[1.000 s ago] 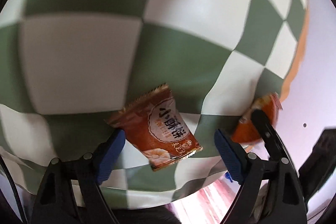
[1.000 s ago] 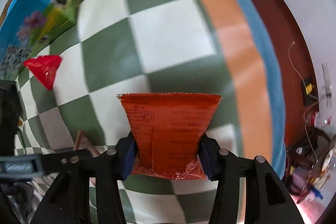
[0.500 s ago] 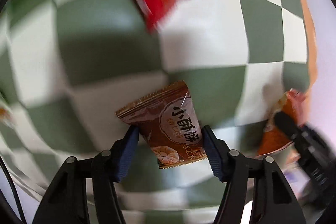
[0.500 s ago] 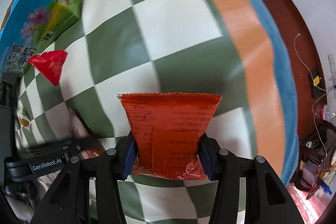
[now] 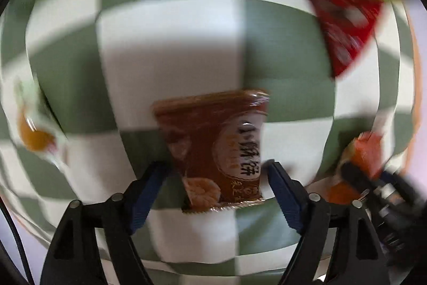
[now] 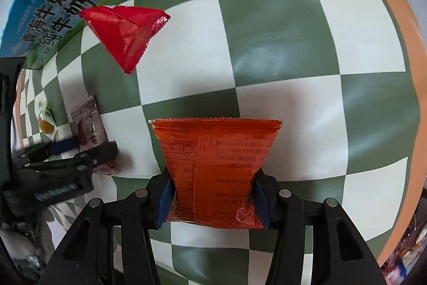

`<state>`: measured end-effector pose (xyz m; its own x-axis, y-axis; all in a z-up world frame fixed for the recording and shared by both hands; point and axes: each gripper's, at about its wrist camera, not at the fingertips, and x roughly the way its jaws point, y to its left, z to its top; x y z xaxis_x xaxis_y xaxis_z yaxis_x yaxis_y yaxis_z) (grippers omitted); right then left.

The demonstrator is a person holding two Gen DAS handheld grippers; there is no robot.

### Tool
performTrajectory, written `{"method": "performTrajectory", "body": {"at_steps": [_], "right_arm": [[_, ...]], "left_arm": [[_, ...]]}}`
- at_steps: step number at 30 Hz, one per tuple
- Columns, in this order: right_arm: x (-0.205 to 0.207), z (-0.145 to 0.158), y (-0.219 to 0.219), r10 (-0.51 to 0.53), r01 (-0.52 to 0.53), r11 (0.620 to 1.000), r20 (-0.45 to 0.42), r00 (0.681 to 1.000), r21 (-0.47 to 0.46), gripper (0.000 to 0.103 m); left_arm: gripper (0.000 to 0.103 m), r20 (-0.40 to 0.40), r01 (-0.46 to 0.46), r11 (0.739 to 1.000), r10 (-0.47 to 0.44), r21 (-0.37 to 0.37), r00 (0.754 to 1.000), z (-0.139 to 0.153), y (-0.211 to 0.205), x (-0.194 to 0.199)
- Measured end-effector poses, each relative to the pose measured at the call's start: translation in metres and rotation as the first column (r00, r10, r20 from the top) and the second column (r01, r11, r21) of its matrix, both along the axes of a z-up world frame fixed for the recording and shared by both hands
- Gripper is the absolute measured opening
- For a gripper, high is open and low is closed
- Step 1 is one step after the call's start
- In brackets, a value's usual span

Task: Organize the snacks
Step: 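Lift both packs and carry them over the box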

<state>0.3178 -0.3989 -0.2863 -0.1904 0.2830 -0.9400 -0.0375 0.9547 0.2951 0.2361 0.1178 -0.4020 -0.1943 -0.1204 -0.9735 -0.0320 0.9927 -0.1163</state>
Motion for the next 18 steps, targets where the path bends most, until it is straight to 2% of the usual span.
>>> {"method": "performTrajectory", "body": {"at_steps": [1,3,6,8,9,10,11,12,18], "right_arm": [[-0.014,0.0,0.005,-0.002,0.002,1.0,-0.003,1.0,0.003,0.057],[-0.012,-0.003,0.003,-0.012,0.012,1.0,-0.011,1.0,0.018,0.059],[-0.011,-0.003,0.0,-0.025,0.026,0.999,-0.02,0.999,0.026,0.06],[-0.012,-0.002,0.0,-0.023,0.024,1.0,-0.016,1.0,0.019,0.06],[-0.01,-0.001,0.001,-0.024,0.024,1.0,-0.01,1.0,0.015,0.06],[-0.012,0.001,0.004,-0.02,0.02,1.0,-0.002,1.0,0.008,0.059],[-0.008,0.006,0.011,-0.01,0.01,1.0,0.005,1.0,-0.009,0.055],[-0.004,0.006,0.014,-0.001,0.001,1.0,0.009,1.0,-0.019,0.055],[-0.017,0.007,0.023,0.035,-0.035,0.999,0.003,0.999,-0.037,0.054]], "left_arm": [[0.08,-0.002,-0.056,0.998,0.056,-0.031,0.998,0.0,0.009,0.001],[0.08,-0.007,-0.133,0.989,0.133,-0.07,0.991,0.0,0.022,0.004],[0.08,-0.011,-0.166,0.984,0.166,-0.071,0.986,0.0,0.041,0.003],[0.078,0.01,-0.146,0.989,0.146,-0.037,0.989,-0.002,0.037,-0.001],[0.076,0.031,-0.13,0.992,0.13,-0.01,0.991,-0.003,0.02,-0.005],[0.07,0.054,-0.106,0.994,0.104,0.022,0.993,-0.001,-0.009,-0.004],[0.06,0.081,-0.066,0.996,0.061,0.06,0.995,0.002,-0.015,-0.006],[0.055,0.093,-0.044,0.996,0.037,0.079,0.995,0.004,-0.019,-0.008],[0.054,0.125,0.031,0.987,-0.051,0.156,0.991,0.016,-0.026,-0.017]]}}
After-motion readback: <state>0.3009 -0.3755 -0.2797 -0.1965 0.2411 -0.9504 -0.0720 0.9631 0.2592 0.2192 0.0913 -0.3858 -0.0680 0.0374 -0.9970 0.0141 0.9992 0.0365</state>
